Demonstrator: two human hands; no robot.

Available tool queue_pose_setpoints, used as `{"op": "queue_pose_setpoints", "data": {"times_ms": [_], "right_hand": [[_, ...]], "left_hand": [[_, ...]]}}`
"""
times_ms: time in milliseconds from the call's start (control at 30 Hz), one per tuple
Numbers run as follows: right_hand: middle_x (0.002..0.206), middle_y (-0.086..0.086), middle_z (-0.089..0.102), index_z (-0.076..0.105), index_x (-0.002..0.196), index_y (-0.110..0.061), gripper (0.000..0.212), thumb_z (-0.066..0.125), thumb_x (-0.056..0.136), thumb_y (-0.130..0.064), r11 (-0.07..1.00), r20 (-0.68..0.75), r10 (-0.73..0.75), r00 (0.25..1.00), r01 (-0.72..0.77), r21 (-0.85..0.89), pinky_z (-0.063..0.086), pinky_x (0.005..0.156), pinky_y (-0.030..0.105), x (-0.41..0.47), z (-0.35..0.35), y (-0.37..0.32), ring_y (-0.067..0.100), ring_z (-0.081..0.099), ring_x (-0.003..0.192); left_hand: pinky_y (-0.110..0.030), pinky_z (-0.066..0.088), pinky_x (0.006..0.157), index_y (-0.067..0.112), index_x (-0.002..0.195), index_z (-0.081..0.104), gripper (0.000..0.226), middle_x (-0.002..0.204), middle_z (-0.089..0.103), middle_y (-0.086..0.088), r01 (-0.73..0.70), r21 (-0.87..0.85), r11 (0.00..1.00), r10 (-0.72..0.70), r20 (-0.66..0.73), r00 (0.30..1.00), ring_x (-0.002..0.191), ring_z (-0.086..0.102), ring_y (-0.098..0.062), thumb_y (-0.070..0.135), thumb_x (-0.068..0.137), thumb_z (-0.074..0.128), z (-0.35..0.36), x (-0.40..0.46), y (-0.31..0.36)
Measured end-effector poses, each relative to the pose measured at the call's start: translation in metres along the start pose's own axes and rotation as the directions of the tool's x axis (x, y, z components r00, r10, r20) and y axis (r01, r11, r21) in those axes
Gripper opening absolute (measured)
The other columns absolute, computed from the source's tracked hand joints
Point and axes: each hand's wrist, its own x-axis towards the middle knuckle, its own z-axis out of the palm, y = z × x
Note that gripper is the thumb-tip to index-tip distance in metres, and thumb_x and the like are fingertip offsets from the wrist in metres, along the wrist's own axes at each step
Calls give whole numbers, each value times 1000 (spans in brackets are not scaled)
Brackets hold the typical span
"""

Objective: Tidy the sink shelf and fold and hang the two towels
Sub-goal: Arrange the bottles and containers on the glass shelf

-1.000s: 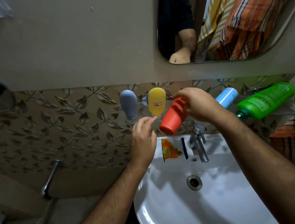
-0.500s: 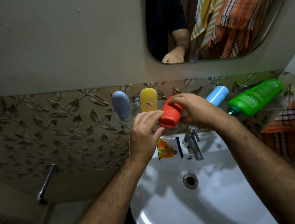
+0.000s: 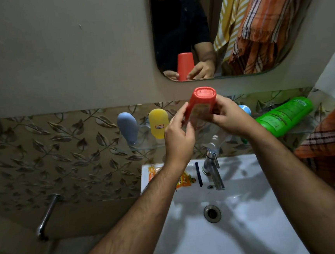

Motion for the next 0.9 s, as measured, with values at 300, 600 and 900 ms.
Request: {"op": "queue_pose_setpoints", "data": {"times_ms": [300,600,900], "right_hand": [[117,-1,69,56,127,-15,39,67,90,-15,992,28,108,994,-110,58,52,99,41,12,-8,8,12,65,111],[112,-6,71,63,124,-19,43,73,83,-7,984,120,138,983,-123,-127,51,100,41,11,-7,16,9,66,106],[110,-6,71,63,121,-19,40,73,84,-8,983,107,113,988,-95,-158,52,99,38,5,-6,15,9,66,104]], "left_hand": [[-39,52,98,23,135,51,43,119,61,12,225,-34,974,-225,23,974,113,58,-9,13,94,57,21,4,-14],[-34,50,100,21,137,52,42,122,63,10,248,-62,967,-246,40,969,116,58,-6,13,96,55,16,-1,-16],[-35,49,102,21,139,51,43,128,62,8,248,-44,968,-248,4,969,119,56,-8,12,97,54,16,-8,-13]]}}
